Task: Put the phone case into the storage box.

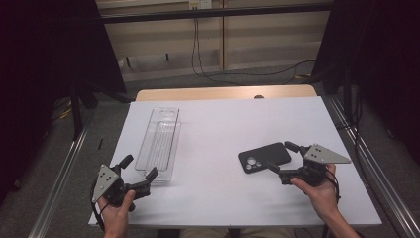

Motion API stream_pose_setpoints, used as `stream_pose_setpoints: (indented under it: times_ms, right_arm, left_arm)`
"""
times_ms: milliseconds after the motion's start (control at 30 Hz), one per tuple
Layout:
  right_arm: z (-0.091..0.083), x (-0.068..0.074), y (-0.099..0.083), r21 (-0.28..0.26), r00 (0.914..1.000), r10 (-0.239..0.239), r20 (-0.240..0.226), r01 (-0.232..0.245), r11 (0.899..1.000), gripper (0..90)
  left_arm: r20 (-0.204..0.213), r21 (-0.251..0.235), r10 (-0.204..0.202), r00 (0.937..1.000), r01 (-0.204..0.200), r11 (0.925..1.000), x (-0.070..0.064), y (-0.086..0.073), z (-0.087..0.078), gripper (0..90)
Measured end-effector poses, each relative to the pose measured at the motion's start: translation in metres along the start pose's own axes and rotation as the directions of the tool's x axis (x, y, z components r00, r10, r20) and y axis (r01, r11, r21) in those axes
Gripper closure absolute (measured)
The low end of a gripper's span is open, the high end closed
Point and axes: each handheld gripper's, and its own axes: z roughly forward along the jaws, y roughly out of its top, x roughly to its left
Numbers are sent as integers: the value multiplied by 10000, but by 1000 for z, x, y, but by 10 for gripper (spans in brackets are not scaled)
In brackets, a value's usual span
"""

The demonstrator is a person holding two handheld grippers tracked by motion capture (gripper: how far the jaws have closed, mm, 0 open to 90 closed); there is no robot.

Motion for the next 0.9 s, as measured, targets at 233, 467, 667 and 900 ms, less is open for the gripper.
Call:
stream_pose_setpoints:
  times_ms: [233,467,667,900]
  right_arm:
    - [19,-5,8,62,9997,-94,-228,95,9999,121]
    - [34,-11,13,212,9989,-18,-465,28,9998,261]
    - [38,-15,8,757,9957,145,-918,-75,9971,441]
    - [36,-16,9,719,9921,329,-1210,-243,9971,624]
  left_arm:
    - [-4,-8,-37,10000,37,10000,0,0,0,23]
    - [25,11,-14,10000,14,10000,-1,0,3,23]
    - [10,32,-16,10000,16,10000,0,0,1,23]
    - [31,-9,-88,10000,88,10000,0,0,1,23]
